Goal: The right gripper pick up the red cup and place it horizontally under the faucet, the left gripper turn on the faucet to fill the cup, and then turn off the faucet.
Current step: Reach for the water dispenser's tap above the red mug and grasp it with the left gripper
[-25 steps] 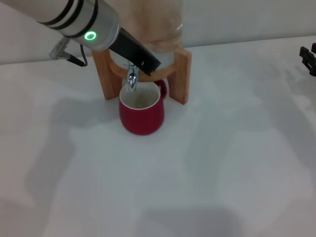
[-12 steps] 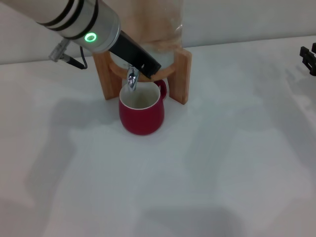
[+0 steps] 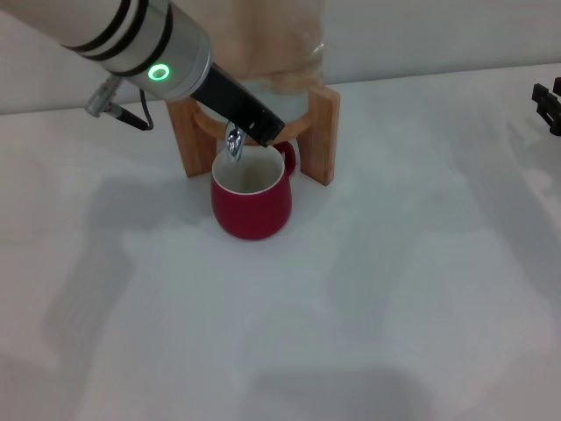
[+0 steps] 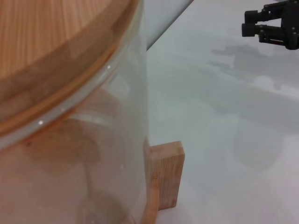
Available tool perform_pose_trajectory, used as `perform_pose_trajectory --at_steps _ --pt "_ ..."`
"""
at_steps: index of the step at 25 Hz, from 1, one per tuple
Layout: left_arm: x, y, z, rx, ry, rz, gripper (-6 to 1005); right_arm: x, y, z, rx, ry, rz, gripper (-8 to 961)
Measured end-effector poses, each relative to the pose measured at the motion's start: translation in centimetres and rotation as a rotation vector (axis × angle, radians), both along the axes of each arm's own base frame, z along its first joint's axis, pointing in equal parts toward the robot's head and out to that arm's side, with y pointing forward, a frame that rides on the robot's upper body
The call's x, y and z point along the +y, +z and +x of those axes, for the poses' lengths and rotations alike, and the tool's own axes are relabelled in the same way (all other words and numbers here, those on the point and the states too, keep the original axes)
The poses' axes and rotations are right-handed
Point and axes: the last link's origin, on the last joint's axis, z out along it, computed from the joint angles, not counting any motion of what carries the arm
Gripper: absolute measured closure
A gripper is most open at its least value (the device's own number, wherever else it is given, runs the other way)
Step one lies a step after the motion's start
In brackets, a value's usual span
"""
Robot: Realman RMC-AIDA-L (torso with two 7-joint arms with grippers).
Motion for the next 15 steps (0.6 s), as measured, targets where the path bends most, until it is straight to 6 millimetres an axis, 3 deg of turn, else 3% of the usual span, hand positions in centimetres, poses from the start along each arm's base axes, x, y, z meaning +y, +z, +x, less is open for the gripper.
perform_pose_trajectory --at_steps 15 --pt "0.44 0.29 0.29 -0.011 -0.029 0.036 957 -0.01 0.11 0.11 -0.003 -0.003 0.001 647"
